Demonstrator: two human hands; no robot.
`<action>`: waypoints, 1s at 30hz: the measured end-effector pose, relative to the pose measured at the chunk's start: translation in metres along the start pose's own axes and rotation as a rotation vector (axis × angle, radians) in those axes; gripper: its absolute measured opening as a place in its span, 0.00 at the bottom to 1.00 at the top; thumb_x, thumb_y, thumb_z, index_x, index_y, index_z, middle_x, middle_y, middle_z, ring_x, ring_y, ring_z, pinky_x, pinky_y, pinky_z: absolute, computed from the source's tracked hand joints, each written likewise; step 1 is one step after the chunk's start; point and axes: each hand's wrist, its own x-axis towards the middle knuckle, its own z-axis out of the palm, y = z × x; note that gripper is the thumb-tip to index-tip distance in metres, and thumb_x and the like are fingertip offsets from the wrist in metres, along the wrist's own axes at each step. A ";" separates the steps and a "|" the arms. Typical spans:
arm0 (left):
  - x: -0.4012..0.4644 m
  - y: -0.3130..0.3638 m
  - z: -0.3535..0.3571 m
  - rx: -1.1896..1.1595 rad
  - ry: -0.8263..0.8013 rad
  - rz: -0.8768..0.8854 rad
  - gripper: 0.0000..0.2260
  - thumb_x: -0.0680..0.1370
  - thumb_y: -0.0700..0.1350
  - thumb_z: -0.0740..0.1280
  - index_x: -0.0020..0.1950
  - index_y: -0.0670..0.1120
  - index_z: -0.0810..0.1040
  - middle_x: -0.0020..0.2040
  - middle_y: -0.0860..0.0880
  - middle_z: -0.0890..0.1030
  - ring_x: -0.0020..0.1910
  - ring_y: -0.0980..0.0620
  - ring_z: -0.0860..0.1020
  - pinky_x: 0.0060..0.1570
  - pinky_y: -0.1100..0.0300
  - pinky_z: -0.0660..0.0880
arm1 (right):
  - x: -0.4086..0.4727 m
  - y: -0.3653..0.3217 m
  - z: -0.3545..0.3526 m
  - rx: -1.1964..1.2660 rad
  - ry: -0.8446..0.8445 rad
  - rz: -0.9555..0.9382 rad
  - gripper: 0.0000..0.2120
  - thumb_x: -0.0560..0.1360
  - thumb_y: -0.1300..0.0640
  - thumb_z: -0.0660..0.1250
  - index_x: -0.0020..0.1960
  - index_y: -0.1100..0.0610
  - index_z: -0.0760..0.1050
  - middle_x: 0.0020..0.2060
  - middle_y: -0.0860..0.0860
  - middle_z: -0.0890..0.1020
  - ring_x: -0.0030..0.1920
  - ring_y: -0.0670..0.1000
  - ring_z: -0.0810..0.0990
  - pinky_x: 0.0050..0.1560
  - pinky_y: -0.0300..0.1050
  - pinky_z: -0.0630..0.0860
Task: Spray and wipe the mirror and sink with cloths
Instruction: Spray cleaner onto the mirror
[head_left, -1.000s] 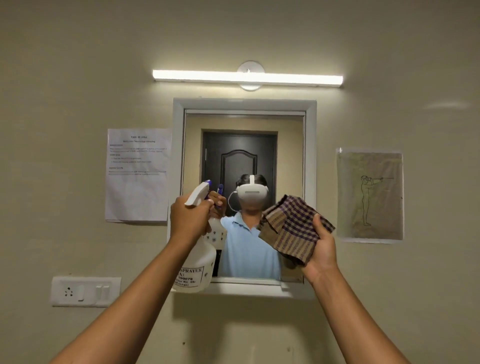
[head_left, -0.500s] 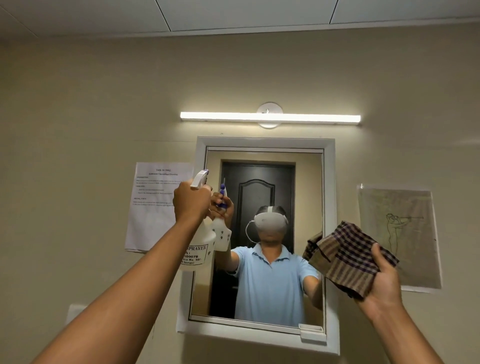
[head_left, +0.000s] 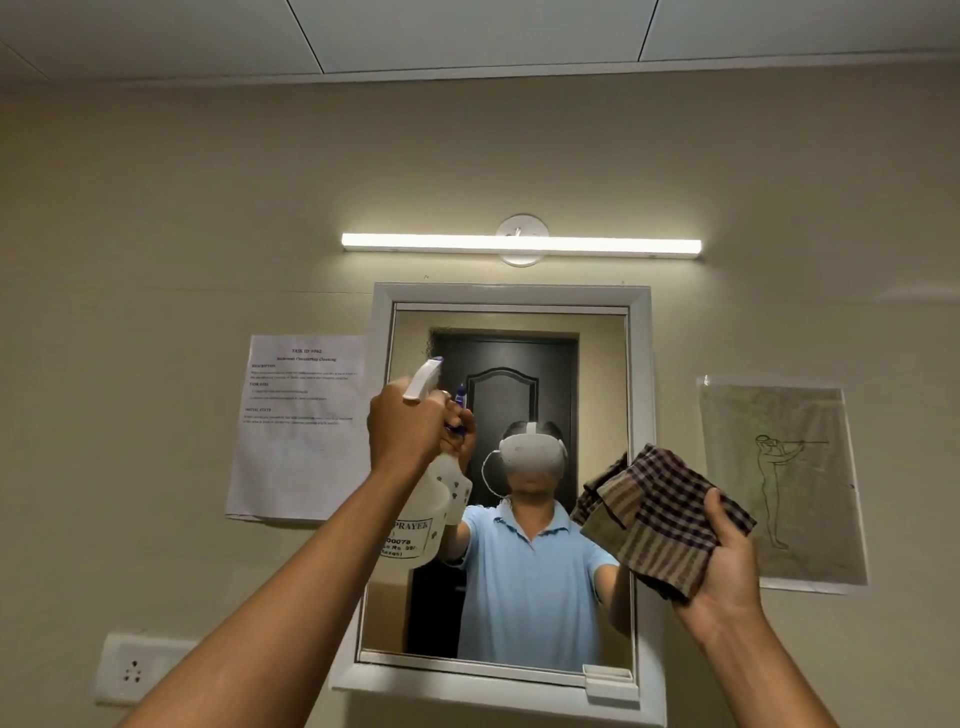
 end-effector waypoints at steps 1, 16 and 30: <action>-0.005 0.005 0.007 -0.012 -0.016 0.019 0.03 0.79 0.41 0.66 0.49 0.48 0.74 0.35 0.49 0.78 0.33 0.51 0.78 0.36 0.60 0.76 | 0.000 0.000 -0.001 0.001 0.002 -0.002 0.55 0.41 0.35 0.84 0.64 0.54 0.78 0.59 0.56 0.84 0.58 0.59 0.83 0.64 0.62 0.75; -0.075 0.055 0.108 -0.077 -0.266 0.096 0.07 0.78 0.40 0.65 0.45 0.51 0.72 0.34 0.55 0.74 0.35 0.56 0.76 0.46 0.50 0.82 | -0.011 -0.021 -0.023 0.057 0.102 -0.028 0.37 0.60 0.41 0.76 0.65 0.57 0.78 0.60 0.59 0.83 0.61 0.62 0.80 0.66 0.64 0.72; -0.094 0.005 0.066 -0.037 -0.142 0.008 0.17 0.78 0.39 0.66 0.36 0.59 0.69 0.35 0.51 0.77 0.37 0.44 0.81 0.39 0.43 0.82 | -0.016 -0.002 -0.019 0.088 0.121 0.031 0.28 0.72 0.43 0.66 0.67 0.58 0.76 0.61 0.58 0.82 0.63 0.61 0.79 0.67 0.63 0.71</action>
